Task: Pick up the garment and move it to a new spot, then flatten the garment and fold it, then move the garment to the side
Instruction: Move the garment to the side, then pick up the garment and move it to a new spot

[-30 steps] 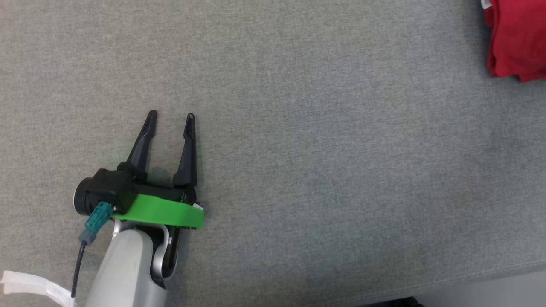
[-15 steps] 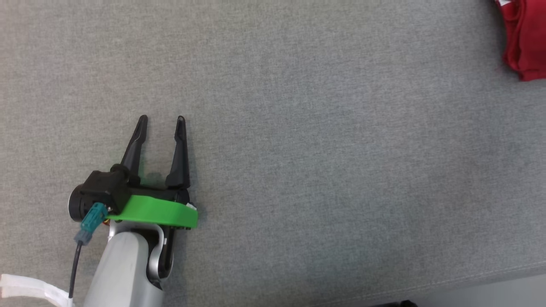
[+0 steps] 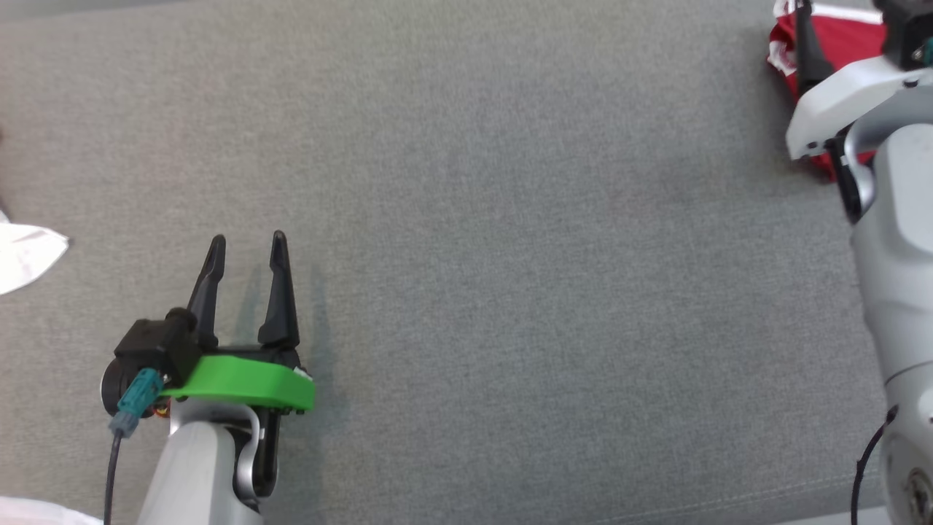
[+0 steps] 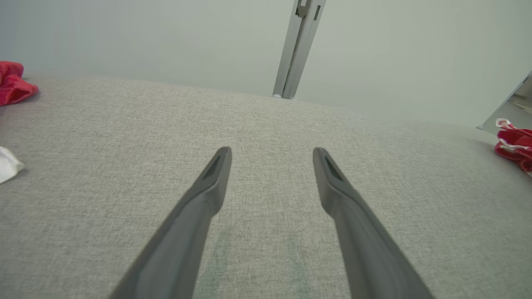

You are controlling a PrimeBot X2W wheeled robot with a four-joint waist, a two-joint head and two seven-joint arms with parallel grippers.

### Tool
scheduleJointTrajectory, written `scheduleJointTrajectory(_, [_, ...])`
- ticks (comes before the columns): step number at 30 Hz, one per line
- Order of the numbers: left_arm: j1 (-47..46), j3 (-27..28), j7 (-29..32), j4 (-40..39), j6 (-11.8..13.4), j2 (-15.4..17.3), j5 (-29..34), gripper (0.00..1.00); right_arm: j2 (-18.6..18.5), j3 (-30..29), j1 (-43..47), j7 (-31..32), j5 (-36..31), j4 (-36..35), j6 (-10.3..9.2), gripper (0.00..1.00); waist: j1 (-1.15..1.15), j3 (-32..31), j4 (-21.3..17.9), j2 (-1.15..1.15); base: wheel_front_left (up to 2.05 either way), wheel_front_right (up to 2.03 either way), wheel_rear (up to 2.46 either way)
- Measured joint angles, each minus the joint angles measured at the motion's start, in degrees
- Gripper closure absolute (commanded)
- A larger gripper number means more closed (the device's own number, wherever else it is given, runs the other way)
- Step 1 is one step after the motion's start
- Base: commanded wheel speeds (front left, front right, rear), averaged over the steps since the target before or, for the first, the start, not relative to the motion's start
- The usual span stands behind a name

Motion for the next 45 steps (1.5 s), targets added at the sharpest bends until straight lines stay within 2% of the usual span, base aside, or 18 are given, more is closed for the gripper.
scheduleJointTrajectory(6, [3.2,3.0,0.0,0.9,0.0,-0.2,-0.7,0.00,5.4,0.1,9.5,0.0,3.2,-8.2,0.00,0.00,0.00,-5.5,1.1,0.00,0.00,0.00,0.00])
scheduleJointTrajectory(13, [7.7,4.2,0.0,1.1,0.0,-0.3,-1.4,0.00,8.6,-0.2,23.7,0.0,5.6,-15.6,0.00,0.00,0.00,-10.5,3.0,0.00,0.00,0.00,0.00])
scheduleJointTrajectory(17, [10.5,4.0,0.0,0.9,0.0,-0.3,-2.7,0.00,9.0,0.6,31.0,0.0,7.0,-19.6,0.00,0.00,0.00,-12.6,4.1,0.00,0.00,0.00,0.00])
scheduleJointTrajectory(23, [14.1,3.1,0.0,0.2,0.4,-0.4,-3.8,0.00,9.1,3.5,40.3,0.0,14.6,-25.7,0.00,0.00,0.00,-15.1,5.2,0.00,0.00,0.00,0.00])
scheduleJointTrajectory(26, [15.0,2.7,0.0,-0.1,0.8,-0.4,-4.4,0.00,9.1,4.5,43.6,0.0,15.8,-27.8,0.00,0.00,0.00,-16.0,5.6,0.00,0.00,0.00,0.00])
scheduleJointTrajectory(32, [15.8,2.2,0.0,-0.4,1.2,-0.4,-5.0,0.00,9.1,6.0,47.3,0.0,16.4,-29.6,0.00,0.00,0.00,-16.7,5.6,0.00,0.00,0.00,0.00])
scheduleJointTrajectory(45, [15.7,1.2,0.0,-0.2,1.3,-0.4,-5.5,0.00,9.1,5.9,48.0,0.0,16.1,-28.8,0.00,0.00,0.00,-17.2,6.0,0.00,0.00,0.00,0.00])
